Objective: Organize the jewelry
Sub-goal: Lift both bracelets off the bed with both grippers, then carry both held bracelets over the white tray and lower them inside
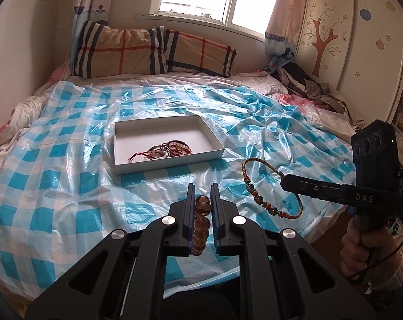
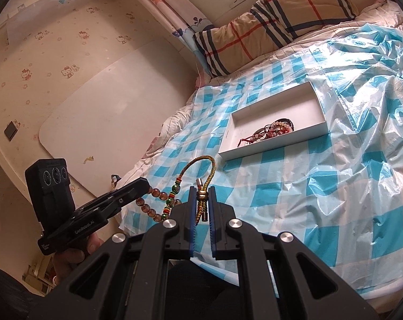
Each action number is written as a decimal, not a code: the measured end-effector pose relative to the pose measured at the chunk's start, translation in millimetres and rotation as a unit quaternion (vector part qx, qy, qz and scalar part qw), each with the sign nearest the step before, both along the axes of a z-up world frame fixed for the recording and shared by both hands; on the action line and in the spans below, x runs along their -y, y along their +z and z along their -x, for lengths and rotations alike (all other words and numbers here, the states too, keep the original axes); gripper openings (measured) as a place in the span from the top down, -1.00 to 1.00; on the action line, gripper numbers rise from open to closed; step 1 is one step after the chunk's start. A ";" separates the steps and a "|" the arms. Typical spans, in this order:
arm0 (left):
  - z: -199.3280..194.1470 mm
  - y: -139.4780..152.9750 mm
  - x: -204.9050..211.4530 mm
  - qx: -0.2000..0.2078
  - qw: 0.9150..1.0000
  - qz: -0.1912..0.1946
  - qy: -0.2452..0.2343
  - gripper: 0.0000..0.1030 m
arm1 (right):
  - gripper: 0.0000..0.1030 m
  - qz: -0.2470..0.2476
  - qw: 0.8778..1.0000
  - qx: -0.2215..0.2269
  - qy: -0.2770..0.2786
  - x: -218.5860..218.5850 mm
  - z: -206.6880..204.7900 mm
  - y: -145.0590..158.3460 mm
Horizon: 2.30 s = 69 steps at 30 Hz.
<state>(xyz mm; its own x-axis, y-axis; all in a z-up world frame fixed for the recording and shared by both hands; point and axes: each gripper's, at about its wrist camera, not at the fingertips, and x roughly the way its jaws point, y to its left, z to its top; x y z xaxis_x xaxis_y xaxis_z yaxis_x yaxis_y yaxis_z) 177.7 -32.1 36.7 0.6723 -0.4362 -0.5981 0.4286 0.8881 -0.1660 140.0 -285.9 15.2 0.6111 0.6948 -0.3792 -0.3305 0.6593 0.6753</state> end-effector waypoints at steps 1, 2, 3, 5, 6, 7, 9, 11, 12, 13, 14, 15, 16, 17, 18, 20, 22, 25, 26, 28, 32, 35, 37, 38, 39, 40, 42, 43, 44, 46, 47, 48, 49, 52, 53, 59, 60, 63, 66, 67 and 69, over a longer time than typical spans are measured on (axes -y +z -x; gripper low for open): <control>0.6 0.9 0.0 0.001 1.000 0.000 0.000 0.80 | 0.82 -0.001 1.000 0.002 -0.001 0.4 0.8 1.4; 1.5 1.7 0.1 0.003 1.000 0.000 -0.001 0.80 | 0.82 -0.002 1.000 0.004 -0.001 1.0 1.2 2.5; 2.4 2.6 0.1 0.004 1.000 0.000 -0.001 0.80 | 0.82 -0.003 1.000 0.005 -0.002 1.3 1.8 3.8; 4.4 4.5 1.1 0.006 1.000 0.000 -0.001 0.80 | 0.82 -0.005 1.000 0.008 -0.002 1.5 2.8 5.8; 4.8 5.6 1.3 0.007 1.000 -0.001 -0.001 0.80 | 0.82 -0.005 1.000 0.010 -0.001 1.5 3.4 6.7; 5.5 6.4 1.6 0.008 1.000 -0.001 -0.001 0.80 | 0.82 -0.005 1.000 0.011 -0.002 1.4 3.8 7.5; 5.9 8.0 1.4 0.010 1.000 -0.001 -0.001 0.80 | 0.82 -0.006 1.000 0.013 -0.001 1.2 4.3 8.8; 5.9 8.6 1.4 0.010 1.000 -0.001 -0.001 0.80 | 0.82 -0.005 1.000 0.015 -0.002 1.1 4.7 10.1; 5.9 8.7 1.3 0.010 1.000 -0.001 -0.001 0.80 | 0.82 -0.004 1.000 0.016 -0.002 1.0 4.9 11.0; 5.9 8.8 1.3 0.010 1.000 -0.001 -0.001 0.80 | 0.82 -0.003 1.000 0.018 -0.002 1.2 4.8 11.7; 5.9 8.5 1.3 0.009 1.000 -0.001 -0.001 0.80 | 0.82 0.000 1.000 0.020 -0.004 0.8 4.9 12.5; 5.6 8.8 0.9 0.008 1.000 0.000 -0.002 0.80 | 0.82 0.004 1.000 0.022 -0.004 0.3 4.7 13.1; 5.4 8.8 0.9 0.008 1.000 0.001 -0.002 0.80 | 0.82 0.006 1.000 0.023 -0.004 0.1 4.6 13.6; 4.5 9.2 0.2 0.006 1.000 0.002 -0.002 0.80 | 0.82 0.008 1.000 0.023 -0.005 -0.4 4.0 13.6; 2.8 9.7 -0.3 0.004 1.000 0.003 -0.002 0.80 | 0.82 0.009 1.000 0.024 -0.005 -1.1 3.4 13.7; 0.2 9.7 -1.5 0.002 1.000 0.003 0.000 0.80 | 0.82 0.010 1.000 0.025 -0.007 -1.1 2.2 12.9; -2.0 9.9 -2.8 0.001 1.000 0.002 0.002 0.80 | 0.82 0.010 1.000 0.025 -0.007 -0.8 1.3 12.0; -7.1 8.3 -3.5 -0.001 1.000 0.001 0.005 0.80 | 0.82 0.013 1.000 0.025 -0.007 -0.9 0.2 11.3; -8.7 6.8 -3.4 -0.002 1.000 0.000 0.006 0.80 | 0.82 0.015 1.000 0.025 -0.007 -1.2 -1.0 10.1; -11.3 4.9 -2.1 -0.004 1.000 -0.001 0.006 0.80 | 0.82 0.018 0.999 0.026 -0.008 -0.8 -2.9 9.3; -16.6 1.8 0.9 -0.008 1.000 -0.005 0.005 0.80 | 0.82 0.014 1.000 0.025 -0.010 0.9 -6.4 6.3; -19.0 0.6 1.8 -0.008 1.000 -0.005 0.005 0.80 | 0.82 0.013 1.000 0.023 -0.013 1.7 -10.6 3.9; -19.6 0.4 1.8 -0.009 1.000 -0.004 0.006 0.80 | 0.82 0.012 1.000 0.022 -0.014 2.4 -13.2 2.5; -20.5 0.2 1.9 -0.009 1.000 -0.004 0.006 0.80 | 0.82 0.011 1.000 0.022 -0.015 2.7 -14.8 1.9; -22.3 -0.1 1.7 -0.010 1.000 -0.002 0.007 0.80 | 0.82 0.010 1.000 0.022 -0.015 2.7 -16.5 1.3; -24.8 -0.6 1.0 -0.012 1.000 -0.001 0.008 0.80 | 0.82 0.009 1.000 0.021 -0.016 2.7 -18.7 0.4; -31.3 -1.2 -2.1 -0.013 1.000 0.002 0.010 0.80 | 0.82 0.008 1.000 0.020 -0.016 2.0 -23.2 -2.5; -34.4 -1.7 -2.9 -0.013 1.000 0.002 0.011 0.80 | 0.82 0.007 1.000 0.019 -0.015 1.9 -25.9 -3.7; -37.4 -2.2 -3.2 -0.013 1.000 0.003 0.011 0.80 | 0.82 0.007 1.000 0.018 -0.014 1.0 -29.3 -4.8; -44.1 -3.8 -4.9 -0.014 1.000 0.004 0.011 0.80 | 0.82 0.009 1.000 0.018 -0.012 -1.5 -36.0 -6.1; -47.4 -4.9 -5.1 -0.014 1.000 0.004 0.011 0.80 | 0.82 0.011 1.000 0.019 -0.011 -3.0 -39.4 -6.7; -51.1 -6.0 -5.4 -0.015 1.000 0.005 0.010 0.80 | 0.82 0.012 1.000 0.019 -0.010 -4.4 -42.9 -7.4; -54.6 -7.2 -5.8 -0.016 1.000 0.005 0.009 0.80 | 0.82 0.013 1.000 0.020 -0.009 -6.3 -46.7 -7.7; -66.3 -12.1 -4.0 -0.020 1.000 0.005 0.007 0.80 | 0.82 0.018 1.000 0.021 -0.007 -10.5 -59.4 -10.7; -70.3 -13.9 -2.7 -0.021 1.000 0.005 0.005 0.80 | 0.82 0.020 1.000 0.020 -0.008 -11.7 -63.9 -12.0; -99.5 -23.1 8.1 -0.023 1.000 0.005 -0.003 0.80 | 0.82 0.025 0.999 0.016 -0.017 -11.7 -96.4 -22.5; -105.3 -24.8 10.1 -0.022 1.000 0.005 -0.004 0.80 | 0.82 0.026 0.999 0.016 -0.019 -11.0 -102.5 -24.0; -122.2 -29.4 17.2 -0.023 1.000 0.005 -0.007 0.80 | 0.82 0.027 0.999 0.015 -0.028 -9.3 -120.3 -28.6; -139.7 -34.6 23.9 -0.023 1.000 0.005 -0.010 0.80 | 0.82 0.029 0.999 0.013 -0.037 -8.0 -138.7 -34.8; -145.3 -36.2 26.3 -0.022 1.000 0.004 -0.011 0.80 | 0.82 0.028 0.999 0.012 -0.039 -7.1 -144.5 -37.2; -155.7 -39.1 30.5 -0.021 1.000 0.003 -0.012 0.80 | 0.82 0.028 0.999 0.010 -0.045 -5.8 -155.8 -41.4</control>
